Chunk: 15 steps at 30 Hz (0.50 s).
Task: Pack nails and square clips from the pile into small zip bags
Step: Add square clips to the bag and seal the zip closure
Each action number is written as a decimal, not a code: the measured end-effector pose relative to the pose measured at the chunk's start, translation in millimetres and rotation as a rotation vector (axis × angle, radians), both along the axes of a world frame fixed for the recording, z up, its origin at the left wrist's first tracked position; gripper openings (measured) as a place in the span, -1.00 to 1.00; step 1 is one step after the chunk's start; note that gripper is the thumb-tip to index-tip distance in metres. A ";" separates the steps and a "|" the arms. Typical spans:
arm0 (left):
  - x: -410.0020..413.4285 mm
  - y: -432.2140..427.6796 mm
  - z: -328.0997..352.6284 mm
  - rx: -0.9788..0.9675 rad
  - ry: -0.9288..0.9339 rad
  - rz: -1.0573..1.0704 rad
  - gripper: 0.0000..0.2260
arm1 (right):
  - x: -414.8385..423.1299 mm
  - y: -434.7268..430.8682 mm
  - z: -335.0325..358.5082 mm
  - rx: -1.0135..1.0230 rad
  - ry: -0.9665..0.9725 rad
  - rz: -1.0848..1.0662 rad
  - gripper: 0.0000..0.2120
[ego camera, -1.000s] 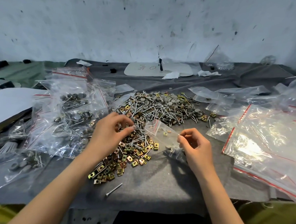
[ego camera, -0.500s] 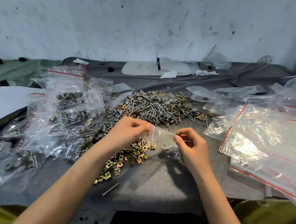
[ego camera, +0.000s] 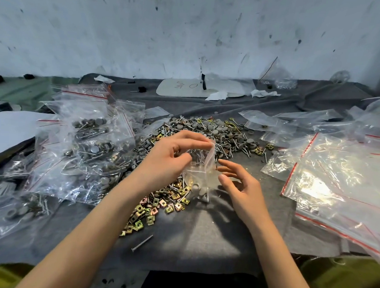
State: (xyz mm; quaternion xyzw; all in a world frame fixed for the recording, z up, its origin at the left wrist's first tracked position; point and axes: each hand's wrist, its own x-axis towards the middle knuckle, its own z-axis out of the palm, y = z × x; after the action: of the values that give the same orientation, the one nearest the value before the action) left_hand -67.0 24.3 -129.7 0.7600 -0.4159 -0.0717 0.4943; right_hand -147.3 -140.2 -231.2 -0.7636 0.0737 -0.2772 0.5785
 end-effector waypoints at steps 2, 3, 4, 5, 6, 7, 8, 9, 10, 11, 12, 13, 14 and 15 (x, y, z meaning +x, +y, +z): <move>-3.7 -1.4 3.8 -0.022 -0.025 -0.047 -0.52 | -0.1 0.1 0.1 -0.001 0.000 0.026 -0.75; -4.8 -2.4 5.1 -0.029 -0.037 -0.065 -0.51 | -0.3 0.5 0.2 0.005 -0.010 0.037 -0.76; -5.3 -3.3 6.1 -0.032 -0.047 -0.081 -0.50 | -0.8 0.8 0.5 -0.003 -0.023 0.039 -0.76; -4.8 -4.1 6.4 -0.034 -0.050 -0.091 -0.50 | -1.0 0.2 0.7 -0.028 -0.033 0.028 -0.74; -3.9 -4.6 6.2 -0.034 -0.048 -0.096 -0.50 | -0.8 -0.3 1.1 -0.037 -0.041 0.027 -0.75; -2.9 -4.9 5.9 -0.034 -0.044 -0.100 -0.50 | -1.1 -0.9 0.7 -0.009 -0.058 0.035 -0.79; -2.1 -4.9 5.6 -0.035 -0.036 -0.104 -0.51 | -1.5 -0.8 1.6 0.073 -0.077 0.067 -0.85; -1.3 -4.8 5.1 -0.037 -0.026 -0.108 -0.52 | -1.9 -1.0 2.5 0.149 -0.088 0.086 -0.88; -0.9 -4.6 4.7 -0.033 -0.017 -0.110 -0.52 | -2.0 -1.0 3.3 0.203 -0.100 0.102 -0.87; -1.0 -4.4 4.1 -0.023 -0.016 -0.112 -0.53 | -2.1 -1.6 3.2 0.184 -0.104 0.099 -0.90; -0.7 -4.1 3.1 -0.010 -0.019 -0.114 -0.53 | -1.6 -1.5 3.0 0.141 -0.099 0.093 -0.89; -0.1 -3.3 2.1 -0.001 -0.021 -0.119 -0.53 | -1.1 -1.4 1.5 0.087 -0.086 0.080 -0.84; 0.8 -2.3 1.1 0.000 -0.020 -0.120 -0.52 | -0.6 -1.2 1.1 0.072 -0.080 0.064 -0.80; 2.1 -1.0 -0.1 -0.011 -0.011 -0.114 -0.51 | -0.6 -1.9 0.4 0.086 -0.098 0.038 -0.79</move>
State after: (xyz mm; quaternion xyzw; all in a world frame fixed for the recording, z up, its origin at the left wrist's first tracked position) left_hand -65.0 23.3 -129.8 0.7326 -0.4614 -0.0933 0.4916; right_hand -147.8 -142.1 -230.9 -0.7247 0.0428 -0.2999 0.6189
